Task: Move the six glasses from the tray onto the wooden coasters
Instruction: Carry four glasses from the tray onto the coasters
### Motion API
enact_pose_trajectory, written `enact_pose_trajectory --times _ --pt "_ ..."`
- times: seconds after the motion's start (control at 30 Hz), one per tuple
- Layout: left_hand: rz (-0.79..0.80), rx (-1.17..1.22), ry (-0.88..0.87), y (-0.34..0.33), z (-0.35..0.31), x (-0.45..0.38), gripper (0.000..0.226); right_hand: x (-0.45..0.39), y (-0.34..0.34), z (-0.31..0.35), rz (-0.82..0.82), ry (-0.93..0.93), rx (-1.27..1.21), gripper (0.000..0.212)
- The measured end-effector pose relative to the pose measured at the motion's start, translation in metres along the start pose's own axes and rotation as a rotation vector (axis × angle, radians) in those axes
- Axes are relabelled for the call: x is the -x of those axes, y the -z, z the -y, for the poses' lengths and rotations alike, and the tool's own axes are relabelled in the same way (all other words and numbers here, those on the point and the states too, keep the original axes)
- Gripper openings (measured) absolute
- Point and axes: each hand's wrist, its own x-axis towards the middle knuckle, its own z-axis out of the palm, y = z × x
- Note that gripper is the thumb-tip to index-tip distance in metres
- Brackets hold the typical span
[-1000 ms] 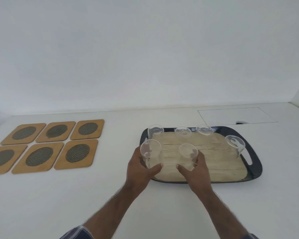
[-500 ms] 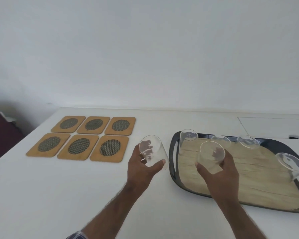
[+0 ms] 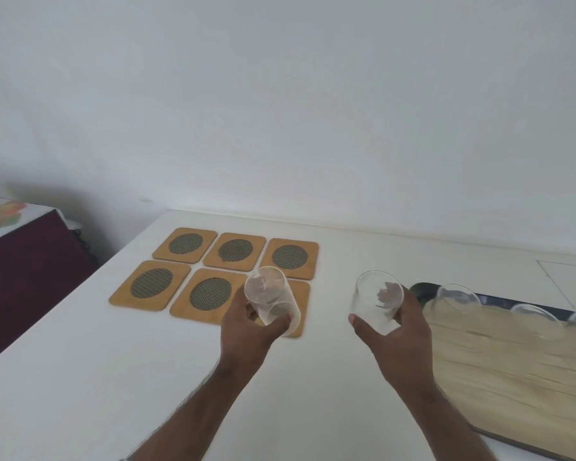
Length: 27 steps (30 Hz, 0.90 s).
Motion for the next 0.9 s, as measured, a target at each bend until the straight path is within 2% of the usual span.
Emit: enact_pose_trajectory --times 0.47,0.67,0.8,0.9 --pt "-0.140 -0.065 0.045 0.169 0.048 -0.114 0.062 -0.018 -0.180 0.035 0.131 -0.032 -0.006 0.061" --pt "-0.175 -0.117 0.070 0.213 0.076 -0.156 0.059 -0.018 -0.230 0.034 0.136 -0.044 0.012 0.060" --pt "-0.189 -0.145 0.114 0.234 0.093 -0.174 0.070 -0.018 -0.255 0.032 0.143 -0.060 0.050 0.060" --pt "-0.195 -0.143 0.124 0.246 0.105 -0.183 0.065 -0.021 -0.274 0.033 0.158 -0.065 0.059 0.062"
